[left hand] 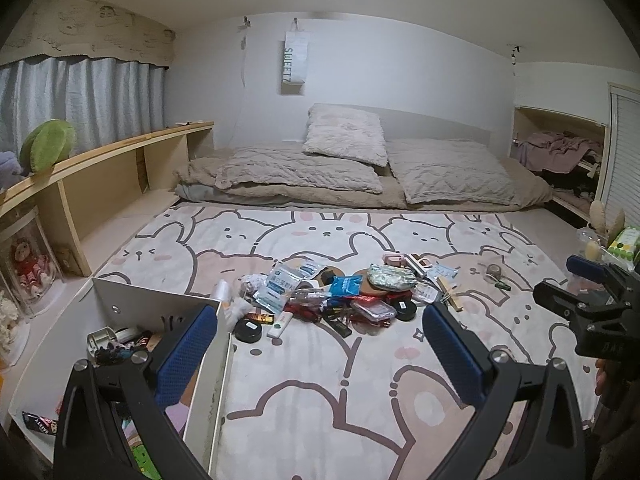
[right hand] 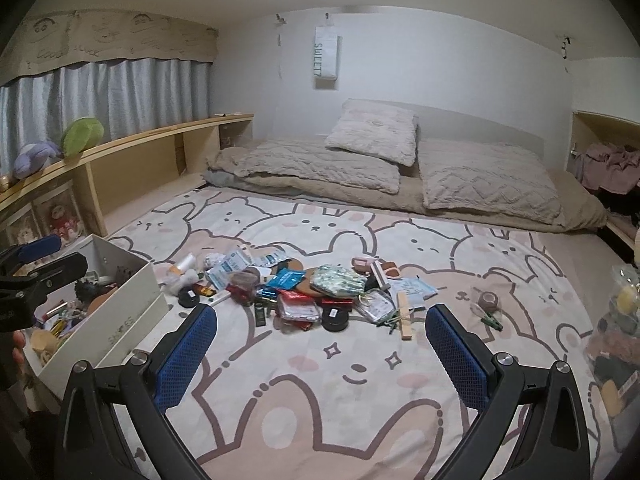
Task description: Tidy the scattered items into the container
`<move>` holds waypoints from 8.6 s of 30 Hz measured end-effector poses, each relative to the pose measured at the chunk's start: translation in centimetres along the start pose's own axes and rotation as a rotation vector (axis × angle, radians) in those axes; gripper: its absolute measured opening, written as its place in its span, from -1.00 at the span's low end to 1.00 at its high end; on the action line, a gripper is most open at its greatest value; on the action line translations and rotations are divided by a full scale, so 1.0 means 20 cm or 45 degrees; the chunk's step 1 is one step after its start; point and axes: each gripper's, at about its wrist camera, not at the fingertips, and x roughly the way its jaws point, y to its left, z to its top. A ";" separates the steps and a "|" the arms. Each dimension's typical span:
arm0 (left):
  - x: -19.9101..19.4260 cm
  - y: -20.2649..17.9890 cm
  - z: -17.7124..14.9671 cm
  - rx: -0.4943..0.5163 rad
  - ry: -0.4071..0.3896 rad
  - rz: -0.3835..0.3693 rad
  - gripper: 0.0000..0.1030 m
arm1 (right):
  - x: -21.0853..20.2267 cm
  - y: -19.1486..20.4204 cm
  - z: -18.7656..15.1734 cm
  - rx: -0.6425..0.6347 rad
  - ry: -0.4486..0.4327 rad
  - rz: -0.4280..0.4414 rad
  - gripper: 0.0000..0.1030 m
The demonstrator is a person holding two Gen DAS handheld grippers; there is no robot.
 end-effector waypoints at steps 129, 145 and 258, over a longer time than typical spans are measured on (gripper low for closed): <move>1.49 -0.09 -0.55 -0.123 0.556 -0.020 0.82 | 1.40 -0.65 -0.49 0.155 0.459 -0.167 -0.43; 1.56 -0.12 -0.46 -0.130 0.500 -0.069 0.08 | 1.41 -0.63 -0.50 0.134 0.457 -0.122 -0.46; 1.07 -0.29 -0.71 0.012 0.668 0.002 0.73 | 0.99 -0.82 -0.73 0.273 0.612 -0.243 0.96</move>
